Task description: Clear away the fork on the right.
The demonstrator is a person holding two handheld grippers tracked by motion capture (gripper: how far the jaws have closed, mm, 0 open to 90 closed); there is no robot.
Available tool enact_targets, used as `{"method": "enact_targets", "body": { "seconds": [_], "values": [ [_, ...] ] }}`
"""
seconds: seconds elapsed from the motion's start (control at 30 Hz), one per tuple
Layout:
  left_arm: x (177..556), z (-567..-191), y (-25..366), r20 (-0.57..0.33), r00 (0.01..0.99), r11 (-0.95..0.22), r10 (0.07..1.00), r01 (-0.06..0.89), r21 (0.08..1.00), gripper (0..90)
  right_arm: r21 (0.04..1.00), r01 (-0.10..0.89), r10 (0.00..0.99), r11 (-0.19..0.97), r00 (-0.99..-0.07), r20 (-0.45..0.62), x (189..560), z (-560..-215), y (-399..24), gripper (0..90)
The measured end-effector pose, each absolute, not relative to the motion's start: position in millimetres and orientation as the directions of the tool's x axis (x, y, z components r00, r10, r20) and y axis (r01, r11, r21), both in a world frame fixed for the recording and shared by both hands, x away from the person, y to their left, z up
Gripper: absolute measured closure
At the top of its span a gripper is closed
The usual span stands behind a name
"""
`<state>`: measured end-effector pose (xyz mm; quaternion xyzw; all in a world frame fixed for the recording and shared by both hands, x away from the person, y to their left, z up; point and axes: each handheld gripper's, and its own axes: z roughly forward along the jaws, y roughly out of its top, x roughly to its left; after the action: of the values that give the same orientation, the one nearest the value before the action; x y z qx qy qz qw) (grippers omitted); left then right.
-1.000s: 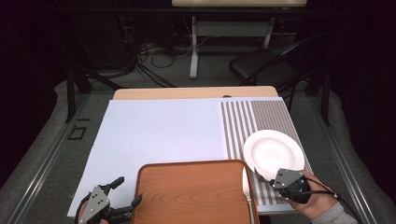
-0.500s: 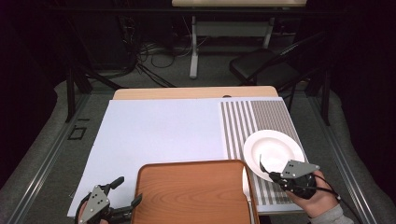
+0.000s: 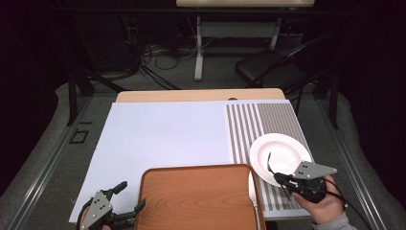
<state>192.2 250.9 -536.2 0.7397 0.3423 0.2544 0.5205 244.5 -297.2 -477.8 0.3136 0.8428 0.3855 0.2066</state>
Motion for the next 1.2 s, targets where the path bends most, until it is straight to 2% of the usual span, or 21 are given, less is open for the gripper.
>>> {"method": "enact_targets", "body": {
  "seconds": [0.37, 0.83, 1.2],
  "values": [
    [192.1, -536.0, 251.4, 0.018, 0.635, -0.222, 0.772, 0.244, 0.944, 15.6, 0.788, 0.329, 0.63, 0.521, -0.771, -0.094, 239.1, -474.0, -268.5, 86.2],
    [191.9, -535.7, 252.2, 0.019, 0.636, -0.221, 0.772, 0.24, 0.945, 15.6, 0.782, 0.26, 0.505, 0.567, -0.859, -0.08, 230.3, -478.0, -219.4, 86.3],
    [191.7, -535.6, 252.2, 0.019, 0.637, -0.222, 0.77, 0.24, 0.945, 15.6, 0.759, 0.247, 0.468, 0.603, -0.879, -0.086, 225.5, -483.9, -202.7, 86.3]
  ]
}}
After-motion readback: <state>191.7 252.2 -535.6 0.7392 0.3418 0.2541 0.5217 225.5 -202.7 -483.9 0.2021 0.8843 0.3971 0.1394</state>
